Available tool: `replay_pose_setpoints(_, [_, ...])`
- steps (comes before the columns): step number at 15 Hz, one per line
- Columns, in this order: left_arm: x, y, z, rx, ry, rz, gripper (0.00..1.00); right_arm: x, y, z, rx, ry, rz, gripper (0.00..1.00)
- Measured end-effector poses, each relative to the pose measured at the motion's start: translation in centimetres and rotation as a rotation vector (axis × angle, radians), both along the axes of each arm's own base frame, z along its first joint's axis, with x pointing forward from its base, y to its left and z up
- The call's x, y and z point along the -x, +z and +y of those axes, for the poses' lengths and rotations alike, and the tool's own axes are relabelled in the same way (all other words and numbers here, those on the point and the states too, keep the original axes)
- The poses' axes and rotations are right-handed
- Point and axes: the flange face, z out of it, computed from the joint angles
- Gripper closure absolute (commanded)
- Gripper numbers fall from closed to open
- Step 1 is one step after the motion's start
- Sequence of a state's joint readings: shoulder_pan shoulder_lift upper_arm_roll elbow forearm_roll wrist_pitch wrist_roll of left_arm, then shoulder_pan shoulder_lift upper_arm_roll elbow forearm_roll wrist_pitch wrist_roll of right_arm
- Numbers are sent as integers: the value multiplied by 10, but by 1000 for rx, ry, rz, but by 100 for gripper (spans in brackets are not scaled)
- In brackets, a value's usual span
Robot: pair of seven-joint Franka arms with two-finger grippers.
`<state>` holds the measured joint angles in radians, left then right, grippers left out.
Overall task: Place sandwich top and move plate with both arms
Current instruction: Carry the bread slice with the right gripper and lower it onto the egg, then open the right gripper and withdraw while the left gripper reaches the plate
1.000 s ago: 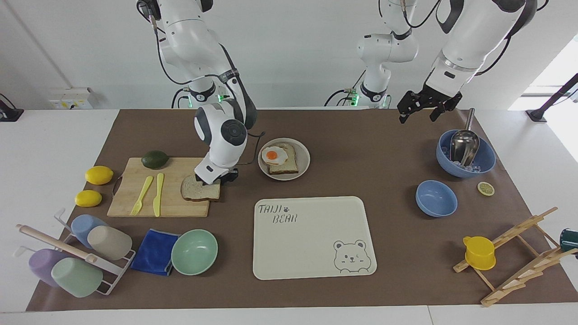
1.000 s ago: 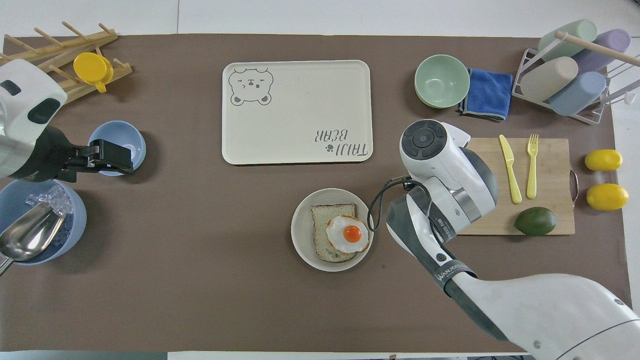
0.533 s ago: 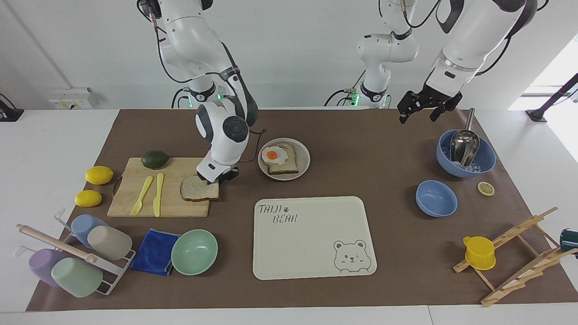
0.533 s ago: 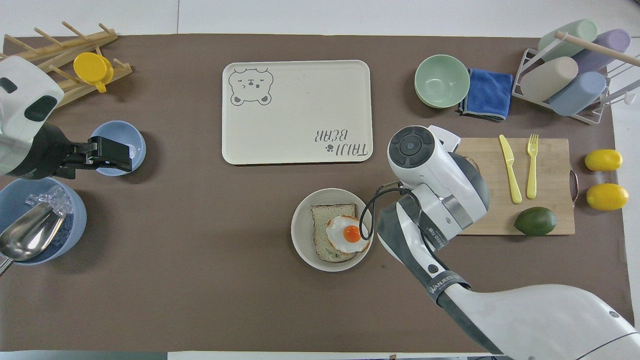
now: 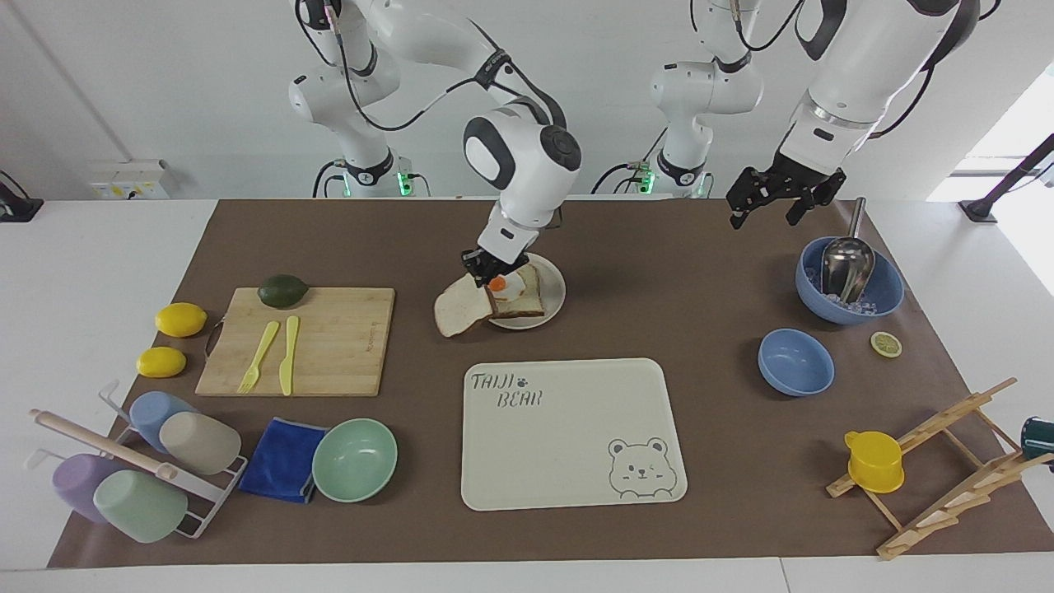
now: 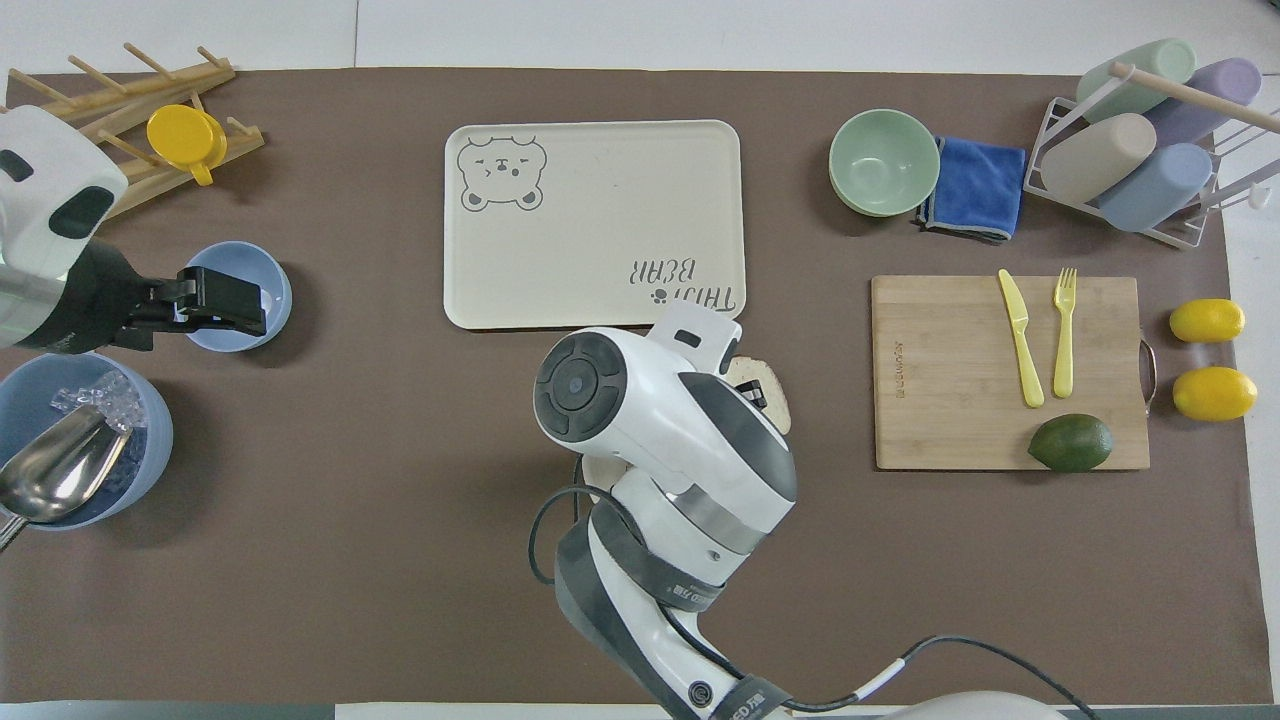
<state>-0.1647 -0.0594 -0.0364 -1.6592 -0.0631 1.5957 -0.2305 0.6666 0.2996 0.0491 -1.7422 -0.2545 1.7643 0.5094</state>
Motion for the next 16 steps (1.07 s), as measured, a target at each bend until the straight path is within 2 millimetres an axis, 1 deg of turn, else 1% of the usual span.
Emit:
replay_pose_setpoints(3, [0,0,1,0,1,0,0,13,-9,20,-26,-36,3,100])
replay_pose_setpoints(5, [0,0,1,0,1,0,0,21,-10,30,-29,-40,-3,100])
replay_pose_setpoints(9, [0,-2,0,0,0,2,0,44,-11,54,-42,-57,-16,100])
replay_pose_setpoints(10, [0,-5,-1,0,0,2,0,47,-14,57,-50,-55,-22,100])
replay_pose_setpoints(12, [-1,-10,-2,0,-1,3,0,48,-24,57,-65,-57,-31,100])
replay_pose_setpoints(13, [-1,-11,-2,0,-1,5,0,49,-27,56,-68,-60,-30,64])
replay_pose_setpoints(14, [0,-12,-2,0,-1,5,0,49,-29,56,-76,-68,-24,34])
replay_pose_setpoints(15, [0,-12,-1,0,-1,5,0,48,-29,57,-92,-77,-20,10])
replay_pose_setpoints(16, [1,-12,-2,0,-1,4,0,48,-29,57,-108,-86,-18,0])
